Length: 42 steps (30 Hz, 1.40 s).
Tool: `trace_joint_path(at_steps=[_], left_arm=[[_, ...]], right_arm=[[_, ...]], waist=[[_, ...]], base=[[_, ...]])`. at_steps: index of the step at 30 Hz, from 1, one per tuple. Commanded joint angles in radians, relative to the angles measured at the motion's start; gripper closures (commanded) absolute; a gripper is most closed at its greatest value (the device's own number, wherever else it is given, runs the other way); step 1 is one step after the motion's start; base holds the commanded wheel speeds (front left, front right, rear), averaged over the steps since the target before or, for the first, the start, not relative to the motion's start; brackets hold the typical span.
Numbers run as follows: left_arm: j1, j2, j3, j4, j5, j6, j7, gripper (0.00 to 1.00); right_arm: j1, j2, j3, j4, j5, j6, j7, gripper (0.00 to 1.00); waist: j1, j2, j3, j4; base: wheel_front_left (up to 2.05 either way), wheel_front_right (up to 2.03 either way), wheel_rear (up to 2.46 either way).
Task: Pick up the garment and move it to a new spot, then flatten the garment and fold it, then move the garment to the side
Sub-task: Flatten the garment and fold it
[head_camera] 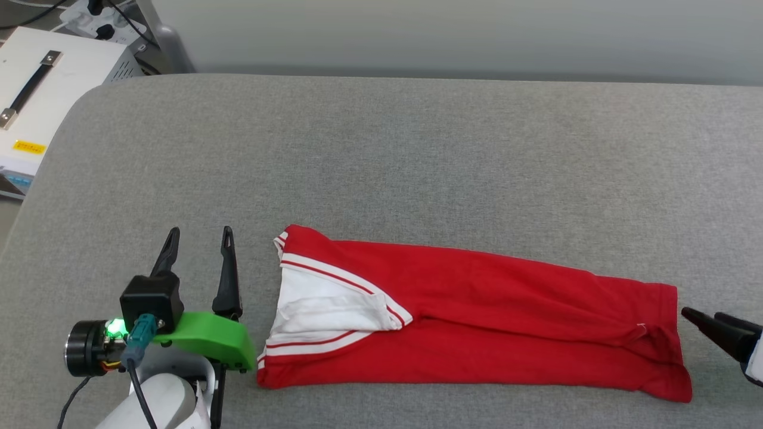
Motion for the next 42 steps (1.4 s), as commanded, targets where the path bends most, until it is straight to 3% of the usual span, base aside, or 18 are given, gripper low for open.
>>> trace_joint_path(at_steps=[1, 11, 16, 17, 18, 19, 29, 37, 42], left_arm=[[0.032, -0.027, 0.035, 0.001, 0.045, -0.01, -0.005, 0.0], [0.154, -0.219, 0.235, 0.029, 0.277, -0.112, -0.006, 0.0], [0.188, -0.303, 0.314, 0.06, 0.354, -0.181, -0.006, 0.0], [0.194, -0.319, 0.328, 0.066, 0.37, -0.195, -0.006, 0.0], [0.197, -0.331, 0.339, 0.071, 0.382, -0.205, -0.006, 0.0], [0.201, -0.344, 0.353, 0.074, 0.398, -0.217, -0.006, 0.0], [0.229, -0.412, 0.422, 0.102, 0.511, -0.316, -0.006, 0.0], [0.252, -0.441, 0.461, 0.111, 0.552, -0.372, -0.006, 0.0], [0.275, -0.455, 0.48, 0.117, 0.573, -0.396, -0.006, 0.0]], right_arm=[[-0.01, 0.02, 0.008, 0.018, -0.006, -0.001, 0.014, 0.0], [-0.043, 0.147, 0.086, 0.121, -0.034, -0.001, 0.055, 0.0], [-0.058, 0.178, 0.124, 0.142, -0.047, -0.001, 0.047, 0.0], [-0.06, 0.178, 0.133, 0.146, -0.049, -0.001, 0.044, 0.34], [-0.062, 0.174, 0.139, 0.149, -0.053, -0.001, 0.039, 0.75], [-0.065, 0.171, 0.143, 0.154, -0.056, -0.001, 0.029, 1.0], [-0.072, 0.1, 0.093, 0.199, -0.025, -0.001, -0.066, 1.0], [-0.026, -0.029, 0.05, 0.227, -0.032, -0.001, -0.076, 1.0], [0.002, -0.057, 0.05, 0.181, -0.02, -0.001, -0.05, 1.0]], waist=[[0.0001, -0.0001, 0.016, 0.017], [0.0001, -0.0001, 0.035, 0.05], [0.0001, -0.0001, 0.034, 0.053], [0.0001, -0.0001, 0.032, 0.053], [0.0001, -0.0001, 0.03, 0.053], [0.0001, -0.0001, 0.027, 0.054], [0.0001, -0.0001, -0.015, 0.046], [0.0001, -0.0001, -0.042, 0.039], [0.0001, -0.0001, -0.065, 0.035]], base=[[0.0, 0.0, 0.0], [0.0, 0.0, 0.0], [0.0, 0.0, 0.0], [0.0, 0.0, 0.0], [0.0, 0.0, 0.0], [0.0, 0.0, 0.0], [0.0, 0.0, 0.0], [0.0, 0.0, 0.0], [0.0, 0.0, 0.0]])
